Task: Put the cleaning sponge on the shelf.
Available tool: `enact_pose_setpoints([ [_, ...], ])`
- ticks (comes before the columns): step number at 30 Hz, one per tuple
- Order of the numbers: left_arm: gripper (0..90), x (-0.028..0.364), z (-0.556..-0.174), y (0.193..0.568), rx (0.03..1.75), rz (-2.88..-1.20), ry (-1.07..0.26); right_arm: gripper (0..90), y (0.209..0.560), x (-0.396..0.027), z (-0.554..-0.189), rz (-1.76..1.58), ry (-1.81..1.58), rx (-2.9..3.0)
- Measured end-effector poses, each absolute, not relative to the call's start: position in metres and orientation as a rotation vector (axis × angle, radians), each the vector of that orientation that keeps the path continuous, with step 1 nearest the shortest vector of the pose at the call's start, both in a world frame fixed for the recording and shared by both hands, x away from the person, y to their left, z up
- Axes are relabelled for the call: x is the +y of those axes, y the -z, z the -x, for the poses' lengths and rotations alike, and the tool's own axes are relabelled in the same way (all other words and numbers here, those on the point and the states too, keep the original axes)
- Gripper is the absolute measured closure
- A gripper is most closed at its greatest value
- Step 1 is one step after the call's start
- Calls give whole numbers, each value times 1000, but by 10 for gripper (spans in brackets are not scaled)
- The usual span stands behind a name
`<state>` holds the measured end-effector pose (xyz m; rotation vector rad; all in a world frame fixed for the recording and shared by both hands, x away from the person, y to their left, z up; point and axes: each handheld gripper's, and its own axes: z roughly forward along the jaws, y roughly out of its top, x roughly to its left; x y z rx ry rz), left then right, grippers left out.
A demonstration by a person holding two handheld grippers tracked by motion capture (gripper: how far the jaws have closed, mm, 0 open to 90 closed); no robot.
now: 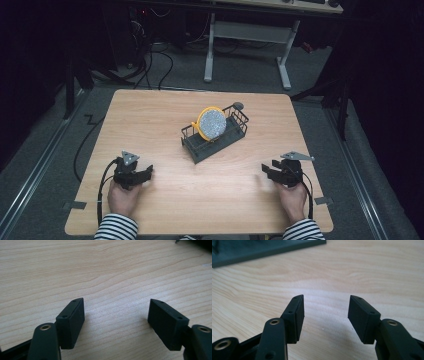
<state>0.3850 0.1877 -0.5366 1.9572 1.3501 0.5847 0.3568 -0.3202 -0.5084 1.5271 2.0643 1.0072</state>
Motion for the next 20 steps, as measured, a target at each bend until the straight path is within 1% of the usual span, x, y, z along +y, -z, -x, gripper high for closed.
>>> enact_pose_setpoints([
  [9, 301, 188, -385, 537, 1350, -1960, -585, 428, 530, -316, -351, -1486, -931, 2046],
  [12, 300, 188, -385, 537, 1351, -1960, -586, 393, 530, -310, -348, -1434, -875, 2066],
  [20, 301, 188, -385, 537, 1350, -1960, -586, 380, 531, -309, -347, -1440, -876, 2067],
])
